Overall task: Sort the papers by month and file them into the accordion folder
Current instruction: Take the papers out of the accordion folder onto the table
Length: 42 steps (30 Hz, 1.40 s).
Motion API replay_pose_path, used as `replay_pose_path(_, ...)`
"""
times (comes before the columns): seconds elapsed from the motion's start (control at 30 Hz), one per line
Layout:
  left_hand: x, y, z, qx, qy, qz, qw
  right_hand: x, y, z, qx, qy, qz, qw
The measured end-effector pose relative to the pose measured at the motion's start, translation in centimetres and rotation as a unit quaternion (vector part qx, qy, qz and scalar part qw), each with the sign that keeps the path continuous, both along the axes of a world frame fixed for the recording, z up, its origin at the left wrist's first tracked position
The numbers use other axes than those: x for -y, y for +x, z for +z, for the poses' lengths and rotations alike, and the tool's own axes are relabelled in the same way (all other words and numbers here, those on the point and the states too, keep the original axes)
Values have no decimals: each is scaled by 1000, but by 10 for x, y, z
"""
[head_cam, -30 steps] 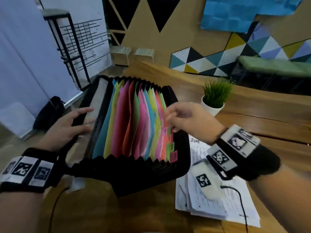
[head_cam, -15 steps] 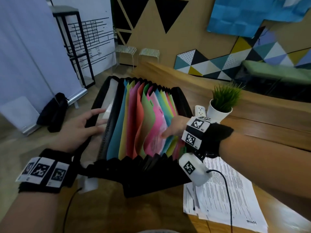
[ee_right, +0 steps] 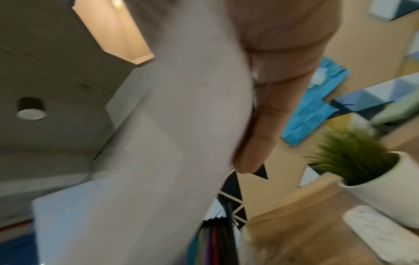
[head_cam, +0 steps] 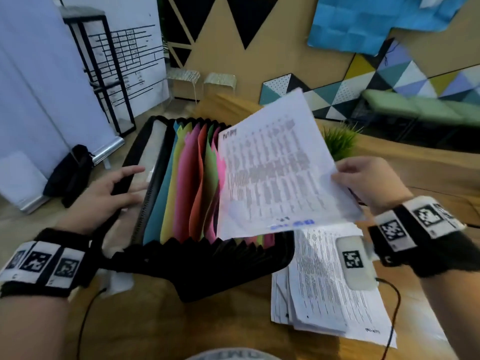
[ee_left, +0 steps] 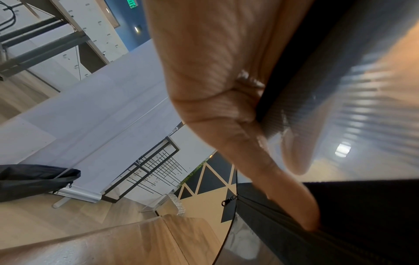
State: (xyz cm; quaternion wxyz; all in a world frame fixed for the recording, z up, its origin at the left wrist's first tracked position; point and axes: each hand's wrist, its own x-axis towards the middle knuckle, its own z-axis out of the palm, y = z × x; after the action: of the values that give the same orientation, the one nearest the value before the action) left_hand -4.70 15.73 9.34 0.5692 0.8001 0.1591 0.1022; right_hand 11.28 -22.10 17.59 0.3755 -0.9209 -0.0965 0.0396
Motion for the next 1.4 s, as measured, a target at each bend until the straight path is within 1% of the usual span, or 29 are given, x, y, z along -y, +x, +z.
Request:
replay_pose_path(0.07,-3,0,0,-7,2,1,1000,30,-2,-15,-26,39,-40,998)
replay_pose_path(0.13,-13,-1,-5,-6,11,-5,1000,59,-3,-35,-89,70,-100,989)
replay_pose_path(0.23,-29,3,-13,-7,-21,6,1000,101,-5,-73,-136,67,-167,974)
replay_pose_path(0.3,-39,3,-20,8,-74,-6,997,126,-8,-106,-136,36,-194,971)
replay_pose_path(0.33,-43,2,-22,36,-93,9,995,138,-10,-125,-136,13,-204,969)
replay_pose_path(0.37,-45,4,-28,38,-111,21,993,147,-13,-146,-137,-10,-209,968)
replay_pose_path(0.4,-52,6,-34,-2,-88,26,996,154,-17,-165,-143,-31,-213,966)
replay_pose_path(0.43,-68,9,-52,3,-118,26,993,160,-20,-184,-154,-52,-217,963)
replay_pose_path(0.47,-75,8,-54,-24,-117,13,993,162,-24,-200,-169,-71,-223,957)
replay_pose_path(0.5,-66,7,-42,-17,-96,46,994,163,-26,-213,-189,-91,-229,950)
replay_pose_path(0.53,-67,1,-41,-16,-17,70,997,163,-28,-221,-213,-118,-229,943)
replay_pose_path(0.57,-65,2,-41,-22,-1,42,999,161,-28,-226,-233,-150,-221,935)
replay_pose_path(0.6,-49,1,-30,-34,-36,24,998,156,-26,-223,-240,-185,-216,928)
replay_pose_path(0.63,-35,-2,-18,-41,-19,35,998,148,-22,-217,-224,-209,-213,928)
replay_pose_path(0.67,-25,-4,-12,-53,14,42,998,137,-17,-205,-189,-218,-201,936)
replay_pose_path(0.7,-18,-5,-5,-49,29,25,998,122,-10,-188,-138,-209,-176,952)
replay_pose_path(0.77,-18,-6,-2,-44,28,-2,999,82,-5,-138,-16,-150,-97,984)
replay_pose_path(0.8,-16,-6,-1,-54,39,0,998,59,-6,-109,45,-113,-51,991)
replay_pose_path(0.87,-2,-5,6,-45,47,0,998,12,-19,-56,133,-33,46,990)
replay_pose_path(0.93,8,-3,10,-20,98,-5,995,-30,-36,-22,145,44,159,976)
replay_pose_path(0.97,10,-1,11,-21,140,-3,990,-48,-44,-13,134,58,219,965)
replay_pose_path(1.0,11,1,11,-26,192,-5,981,-62,-49,-10,115,45,271,955)
replay_pose_path(1.07,12,5,15,-38,288,-16,957,-84,-55,-15,75,-49,329,940)
replay_pose_path(1.1,13,6,18,-46,316,-14,948,-91,-55,-20,66,-106,329,936)
replay_pose_path(1.2,11,12,22,-50,378,-29,924,-102,-52,-29,31,-222,252,941)
replay_pose_path(1.27,12,14,22,-58,434,-63,897,-106,-50,-32,3,-283,211,936)
replay_pose_path(1.33,15,15,23,-92,475,-91,870,-113,-53,-34,-6,-335,185,924)
replay_pose_path(1.37,17,16,24,-102,488,-109,860,-116,-55,-35,-2,-351,175,920)
replay_pose_path(1.4,18,17,24,-105,488,-130,857,-120,-57,-36,0,-359,172,917)
